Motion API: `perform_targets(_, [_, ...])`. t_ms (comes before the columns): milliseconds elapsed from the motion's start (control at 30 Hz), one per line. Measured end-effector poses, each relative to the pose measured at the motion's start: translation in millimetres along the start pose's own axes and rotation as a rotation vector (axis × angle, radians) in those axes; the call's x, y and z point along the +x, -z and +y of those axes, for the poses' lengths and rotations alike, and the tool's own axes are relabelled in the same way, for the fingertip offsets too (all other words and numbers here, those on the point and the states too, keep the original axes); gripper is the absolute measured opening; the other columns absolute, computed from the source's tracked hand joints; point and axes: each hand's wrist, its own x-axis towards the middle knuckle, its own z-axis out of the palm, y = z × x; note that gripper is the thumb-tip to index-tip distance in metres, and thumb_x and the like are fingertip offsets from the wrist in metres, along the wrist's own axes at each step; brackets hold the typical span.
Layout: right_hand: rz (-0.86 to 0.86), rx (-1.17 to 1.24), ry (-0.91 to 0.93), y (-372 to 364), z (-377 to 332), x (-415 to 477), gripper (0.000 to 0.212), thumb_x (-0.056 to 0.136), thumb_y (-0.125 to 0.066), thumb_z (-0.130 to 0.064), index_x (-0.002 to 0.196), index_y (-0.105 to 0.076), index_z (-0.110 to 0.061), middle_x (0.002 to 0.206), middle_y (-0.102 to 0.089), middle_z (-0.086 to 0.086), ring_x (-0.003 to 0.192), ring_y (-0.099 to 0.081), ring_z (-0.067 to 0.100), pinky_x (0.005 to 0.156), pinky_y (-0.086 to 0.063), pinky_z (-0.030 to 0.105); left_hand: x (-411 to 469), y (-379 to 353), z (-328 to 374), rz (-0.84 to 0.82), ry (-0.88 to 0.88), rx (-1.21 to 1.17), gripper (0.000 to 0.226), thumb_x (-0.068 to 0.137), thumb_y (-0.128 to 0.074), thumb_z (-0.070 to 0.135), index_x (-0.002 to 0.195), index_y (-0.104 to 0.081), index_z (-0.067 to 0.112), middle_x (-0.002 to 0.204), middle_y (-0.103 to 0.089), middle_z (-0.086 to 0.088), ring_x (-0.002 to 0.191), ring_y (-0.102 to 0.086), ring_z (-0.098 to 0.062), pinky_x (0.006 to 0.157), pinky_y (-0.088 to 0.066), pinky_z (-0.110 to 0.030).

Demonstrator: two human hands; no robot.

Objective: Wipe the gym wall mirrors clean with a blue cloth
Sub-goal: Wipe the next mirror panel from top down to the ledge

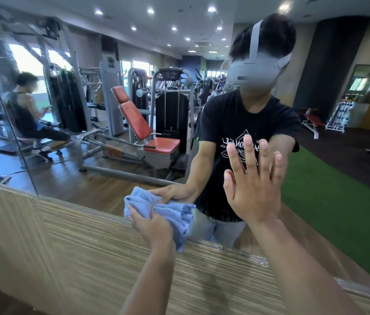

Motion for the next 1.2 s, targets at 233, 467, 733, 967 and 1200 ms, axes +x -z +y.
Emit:
perform_targets(233, [0.008, 0.008, -0.003, 2, -1, 1, 0.061, 0.105, -0.044, -0.039, 0.162, -0.030, -0.024, 0.168, -0.023, 0.009, 0.155, -0.019, 0.034, 0.127, -0.010, 0.054, -49, -52, 77, -0.133, -0.440, 0.057, 0.064, 0.097, -0.053, -0.003, 0.152, -0.040, 0.029, 0.168, -0.012, 0.004, 0.152, -0.015, -0.008, 0.110, -0.018, -0.005])
perform_targets(467, [-0.019, 0.011, -0.007, 5, 0, 2, 0.061, 0.106, -0.044, -0.039, 0.163, -0.028, -0.024, 0.169, -0.021, 0.008, 0.156, -0.016, 0.033, 0.128, -0.007, 0.053, -22, -18, 18, -0.391, -0.957, 0.417, 0.072, 0.101, -0.049, -0.001, 0.156, -0.024, 0.038, 0.167, 0.013, 0.014, 0.156, 0.008, -0.016, 0.124, -0.017, -0.048])
perform_targets(733, [-0.023, 0.010, -0.007, 4, -1, 2, 0.061, 0.105, -0.044, -0.039, 0.162, -0.029, -0.024, 0.169, -0.022, 0.008, 0.155, -0.017, 0.034, 0.127, -0.010, 0.055, 34, -2, 85, -0.232, -0.719, 0.322, 0.065, 0.102, -0.045, 0.000, 0.157, -0.031, 0.031, 0.169, -0.002, 0.001, 0.155, -0.005, -0.015, 0.118, -0.018, -0.017])
perform_targets(967, [-0.069, 0.024, -0.015, 5, -1, 2, 0.060, 0.107, -0.040, -0.040, 0.164, -0.024, -0.025, 0.171, -0.011, 0.007, 0.157, -0.010, 0.033, 0.128, -0.007, 0.054, -20, -42, 75, -0.495, -1.197, 0.457, 0.051, 0.105, -0.034, 0.014, 0.156, -0.032, 0.025, 0.168, -0.004, -0.005, 0.156, 0.004, -0.029, 0.124, -0.014, -0.037])
perform_targets(1200, [-0.101, 0.047, -0.015, 7, 0, 2, 0.062, 0.107, -0.043, -0.039, 0.164, -0.023, -0.025, 0.171, -0.010, 0.006, 0.159, -0.004, 0.032, 0.127, -0.007, 0.055, 56, 56, -15, -0.549, -1.326, 0.829, 0.069, 0.096, -0.043, 0.021, 0.160, -0.020, 0.029, 0.169, -0.002, -0.006, 0.153, -0.006, -0.042, 0.113, -0.024, -0.066])
